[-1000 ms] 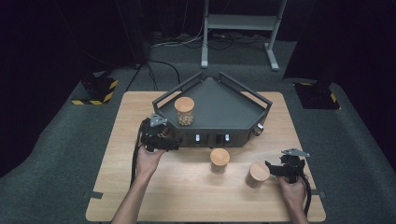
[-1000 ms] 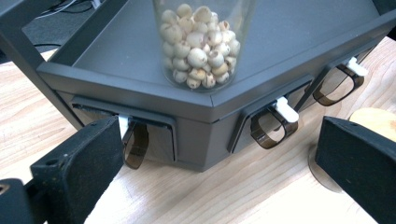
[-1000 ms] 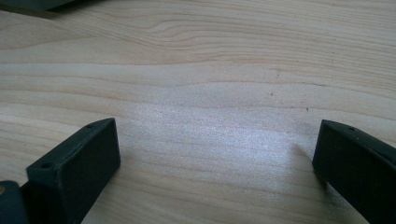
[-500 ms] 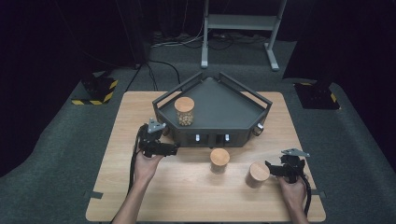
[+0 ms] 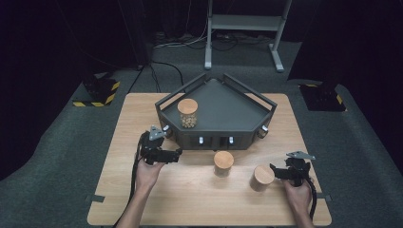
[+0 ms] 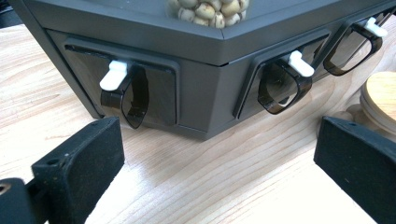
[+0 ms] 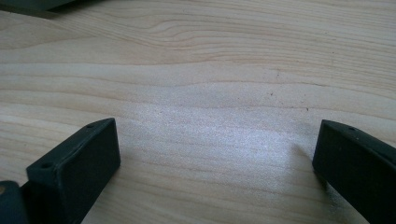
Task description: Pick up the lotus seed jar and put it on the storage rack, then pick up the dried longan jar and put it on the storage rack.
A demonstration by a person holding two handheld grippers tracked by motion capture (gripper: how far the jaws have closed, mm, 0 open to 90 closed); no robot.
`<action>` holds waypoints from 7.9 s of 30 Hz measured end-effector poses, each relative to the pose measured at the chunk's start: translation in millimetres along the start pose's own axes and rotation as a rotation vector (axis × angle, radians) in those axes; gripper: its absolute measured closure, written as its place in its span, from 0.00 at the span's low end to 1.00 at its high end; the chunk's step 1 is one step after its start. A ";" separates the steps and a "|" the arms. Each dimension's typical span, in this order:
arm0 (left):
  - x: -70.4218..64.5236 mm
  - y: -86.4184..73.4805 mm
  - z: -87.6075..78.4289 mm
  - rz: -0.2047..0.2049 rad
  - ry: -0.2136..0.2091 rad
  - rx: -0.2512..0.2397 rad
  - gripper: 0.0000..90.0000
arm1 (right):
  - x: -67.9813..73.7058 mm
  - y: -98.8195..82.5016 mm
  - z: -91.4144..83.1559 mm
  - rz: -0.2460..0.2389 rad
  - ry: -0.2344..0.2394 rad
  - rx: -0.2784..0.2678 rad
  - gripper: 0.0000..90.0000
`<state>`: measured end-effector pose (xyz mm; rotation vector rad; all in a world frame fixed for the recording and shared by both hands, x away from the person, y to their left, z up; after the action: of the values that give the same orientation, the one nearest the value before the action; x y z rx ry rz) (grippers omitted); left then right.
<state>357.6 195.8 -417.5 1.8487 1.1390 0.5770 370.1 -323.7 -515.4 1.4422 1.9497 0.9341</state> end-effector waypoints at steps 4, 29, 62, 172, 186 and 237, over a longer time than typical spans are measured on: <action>-0.3 -3.8 1.3 -0.005 0.000 -0.001 0.02 | 0.0 0.0 0.0 0.000 0.000 0.000 0.00; -3.7 -30.4 12.1 -0.023 0.019 0.020 0.02 | 0.0 0.0 0.0 0.000 0.000 0.000 0.00; -9.7 -84.0 40.9 -0.083 0.076 0.052 0.05 | 0.1 0.0 0.0 0.000 -0.001 0.000 0.00; -20.9 -89.4 52.6 -0.025 0.130 0.111 0.05 | 106.6 105.2 -58.8 -0.251 0.391 -0.071 0.04; -20.8 -89.4 52.6 -0.025 0.129 0.111 0.05 | 138.3 104.6 -44.5 -0.313 0.384 -0.013 0.04; -20.8 -89.4 52.6 -0.025 0.128 0.111 0.05 | 186.1 93.2 -0.9 -0.334 0.284 0.114 0.19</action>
<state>343.9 173.5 -520.0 1.9112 1.3002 0.6366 371.2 -128.0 -444.7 1.0359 2.3941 0.9218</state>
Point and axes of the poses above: each handheld gripper's, and its own axes: z roughly forward along the jaws, y roughly out of its top, x roughly to its left, the point moved 9 cm from there along z, roughly forward along the jaws, and after that the axes turned 5 degrees about -x, right-handed, at the moved point
